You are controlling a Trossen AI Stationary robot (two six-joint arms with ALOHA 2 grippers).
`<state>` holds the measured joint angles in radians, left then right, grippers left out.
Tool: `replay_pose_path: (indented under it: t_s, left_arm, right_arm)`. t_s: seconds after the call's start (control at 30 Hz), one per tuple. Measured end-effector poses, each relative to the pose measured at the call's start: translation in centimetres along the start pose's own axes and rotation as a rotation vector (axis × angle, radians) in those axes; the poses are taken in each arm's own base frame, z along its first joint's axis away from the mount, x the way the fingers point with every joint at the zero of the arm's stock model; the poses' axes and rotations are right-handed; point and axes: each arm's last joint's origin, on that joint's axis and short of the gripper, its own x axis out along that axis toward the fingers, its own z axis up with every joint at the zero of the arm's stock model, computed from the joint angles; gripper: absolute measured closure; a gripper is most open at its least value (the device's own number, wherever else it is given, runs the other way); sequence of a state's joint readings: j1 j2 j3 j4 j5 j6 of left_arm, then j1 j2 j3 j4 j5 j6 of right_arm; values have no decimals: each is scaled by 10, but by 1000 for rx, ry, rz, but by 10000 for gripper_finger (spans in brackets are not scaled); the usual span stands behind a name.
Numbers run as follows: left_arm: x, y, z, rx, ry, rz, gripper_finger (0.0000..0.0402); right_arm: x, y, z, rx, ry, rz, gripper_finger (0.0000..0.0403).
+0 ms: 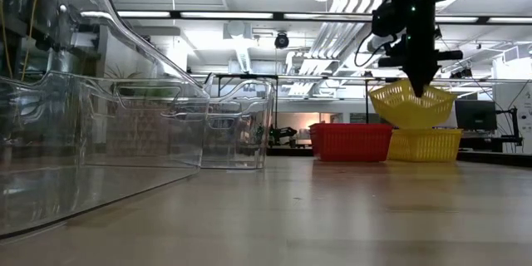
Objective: Stack baskets by color
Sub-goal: Stack the bottom yellow bin on top of the yellow bin
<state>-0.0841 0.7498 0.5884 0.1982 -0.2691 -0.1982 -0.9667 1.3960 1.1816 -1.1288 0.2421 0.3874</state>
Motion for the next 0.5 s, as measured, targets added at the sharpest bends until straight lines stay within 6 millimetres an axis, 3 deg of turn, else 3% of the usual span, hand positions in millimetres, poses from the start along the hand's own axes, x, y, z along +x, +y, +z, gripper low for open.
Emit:
replay_pose_path:
  t_s: [0.5]
  left_arm:
    - [0,0,0,19,-1,5,401]
  right_arm:
    - [24,10,5,-33,140,68,403]
